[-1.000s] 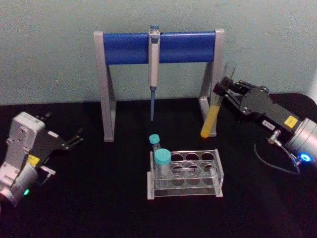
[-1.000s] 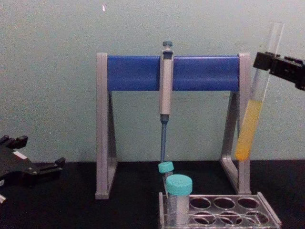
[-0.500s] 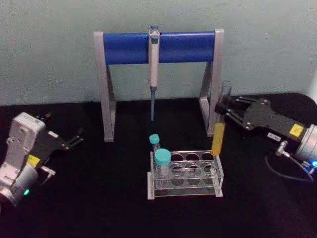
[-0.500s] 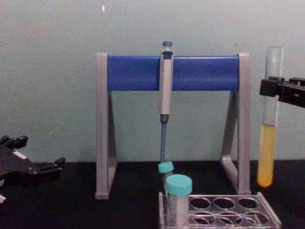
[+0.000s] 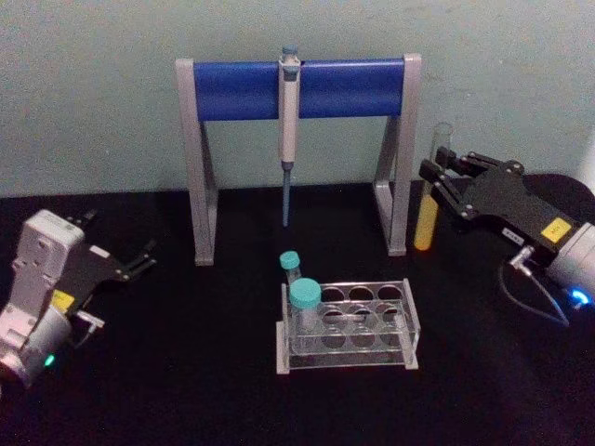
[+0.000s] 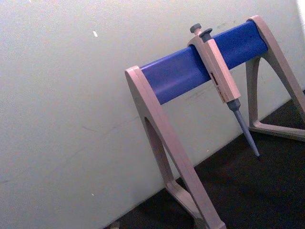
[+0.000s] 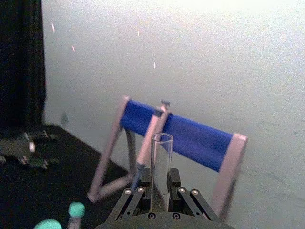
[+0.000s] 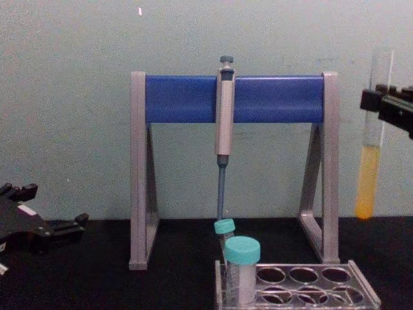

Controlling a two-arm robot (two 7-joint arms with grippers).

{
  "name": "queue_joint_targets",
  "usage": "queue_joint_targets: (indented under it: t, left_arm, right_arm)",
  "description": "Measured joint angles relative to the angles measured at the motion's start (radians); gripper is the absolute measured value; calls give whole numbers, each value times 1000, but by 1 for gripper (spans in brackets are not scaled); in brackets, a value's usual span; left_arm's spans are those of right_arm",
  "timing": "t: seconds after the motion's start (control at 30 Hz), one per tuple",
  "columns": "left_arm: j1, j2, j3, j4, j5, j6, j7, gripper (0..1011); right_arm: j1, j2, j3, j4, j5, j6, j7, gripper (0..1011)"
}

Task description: Pick up the test tube from the test tube rack, shake it, then place it back into the test tube rack.

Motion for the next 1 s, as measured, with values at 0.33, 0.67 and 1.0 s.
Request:
queue_joint_targets:
  t: [0.33, 0.67, 1.0]
  left_arm:
    - [0, 0, 0, 0, 0, 0, 0, 1001]
    - [0, 0, 0, 0, 0, 0, 0, 1001]
    - [0, 0, 0, 0, 0, 0, 0, 1001]
  right_arm:
    - [19, -51, 14, 56, 175, 3, 168, 232]
    - [25, 7, -6, 39, 268, 74, 246, 232]
    - [-7, 90, -5, -33, 163, 87, 129, 232]
